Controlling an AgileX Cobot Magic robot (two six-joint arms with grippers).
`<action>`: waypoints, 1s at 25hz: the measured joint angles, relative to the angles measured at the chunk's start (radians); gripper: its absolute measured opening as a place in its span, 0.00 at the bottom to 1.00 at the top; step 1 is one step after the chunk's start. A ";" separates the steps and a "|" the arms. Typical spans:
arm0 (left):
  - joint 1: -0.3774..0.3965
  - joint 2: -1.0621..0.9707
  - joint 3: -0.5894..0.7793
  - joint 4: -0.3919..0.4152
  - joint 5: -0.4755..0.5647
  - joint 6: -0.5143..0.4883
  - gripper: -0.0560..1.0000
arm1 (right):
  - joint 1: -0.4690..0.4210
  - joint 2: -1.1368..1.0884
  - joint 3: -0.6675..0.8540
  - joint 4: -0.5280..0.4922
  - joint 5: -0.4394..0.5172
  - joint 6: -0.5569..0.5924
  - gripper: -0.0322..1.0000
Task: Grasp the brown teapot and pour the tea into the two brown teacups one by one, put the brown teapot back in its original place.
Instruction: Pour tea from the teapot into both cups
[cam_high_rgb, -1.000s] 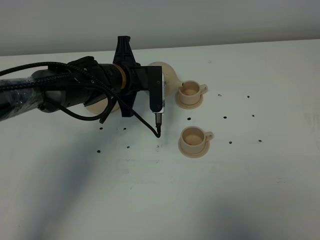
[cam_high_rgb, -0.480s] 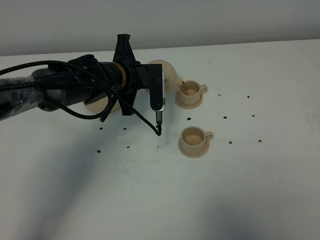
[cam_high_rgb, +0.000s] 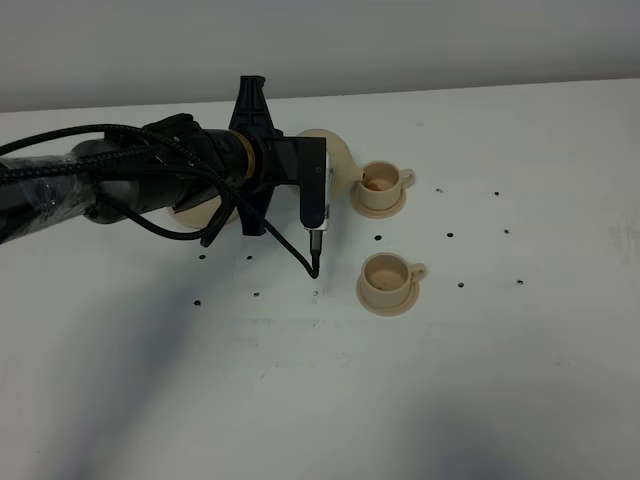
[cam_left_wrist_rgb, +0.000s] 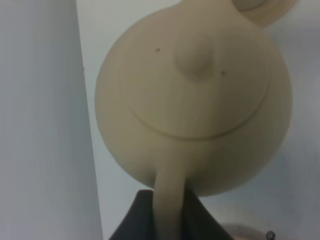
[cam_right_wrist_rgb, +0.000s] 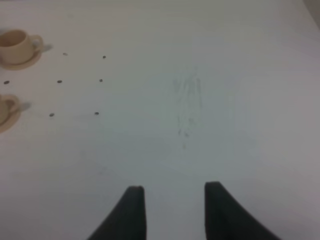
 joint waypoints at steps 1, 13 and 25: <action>0.000 0.002 -0.002 0.000 0.001 0.013 0.13 | 0.000 0.000 0.000 0.000 0.000 0.000 0.33; 0.000 0.007 -0.025 -0.011 0.001 0.004 0.13 | 0.000 0.000 0.000 0.000 0.000 0.000 0.33; 0.000 0.007 -0.029 -0.011 0.001 0.020 0.13 | 0.000 0.000 0.000 0.000 0.000 0.000 0.33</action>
